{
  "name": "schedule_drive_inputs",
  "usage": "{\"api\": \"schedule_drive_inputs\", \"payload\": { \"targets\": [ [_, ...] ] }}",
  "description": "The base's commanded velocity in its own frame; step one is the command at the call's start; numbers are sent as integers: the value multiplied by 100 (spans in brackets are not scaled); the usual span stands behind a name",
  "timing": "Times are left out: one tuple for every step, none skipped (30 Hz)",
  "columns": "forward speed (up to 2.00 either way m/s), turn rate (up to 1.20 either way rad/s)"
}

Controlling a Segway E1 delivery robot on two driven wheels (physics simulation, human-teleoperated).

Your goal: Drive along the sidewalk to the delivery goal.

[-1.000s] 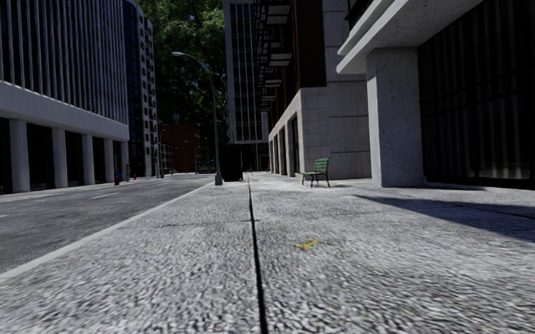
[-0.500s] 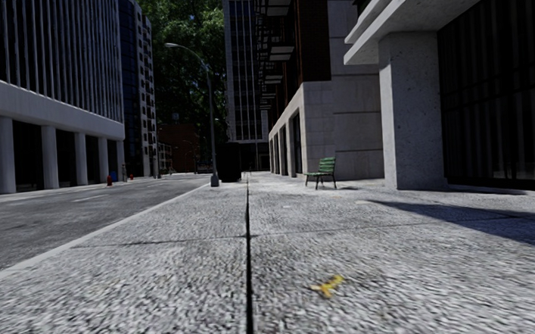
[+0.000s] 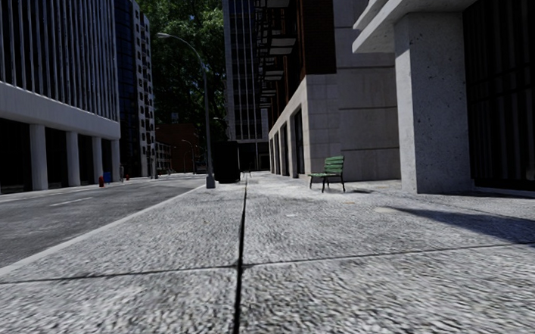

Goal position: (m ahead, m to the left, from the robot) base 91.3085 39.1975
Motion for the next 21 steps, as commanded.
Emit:
{"api": "schedule_drive_inputs", "payload": {
  "targets": [
    [200, 0],
    [200, 0],
    [200, 0],
    [200, 0],
    [200, 0],
    [200, 0],
    [200, 0],
    [200, 0],
    [200, 0],
    [200, 0],
    [200, 0],
    [200, 0],
    [200, 0],
    [200, 0],
    [200, 0],
    [200, 0],
    [200, 0],
    [200, 0],
    [200, 0],
    [200, 0],
    [200, 0]
  ]
}}
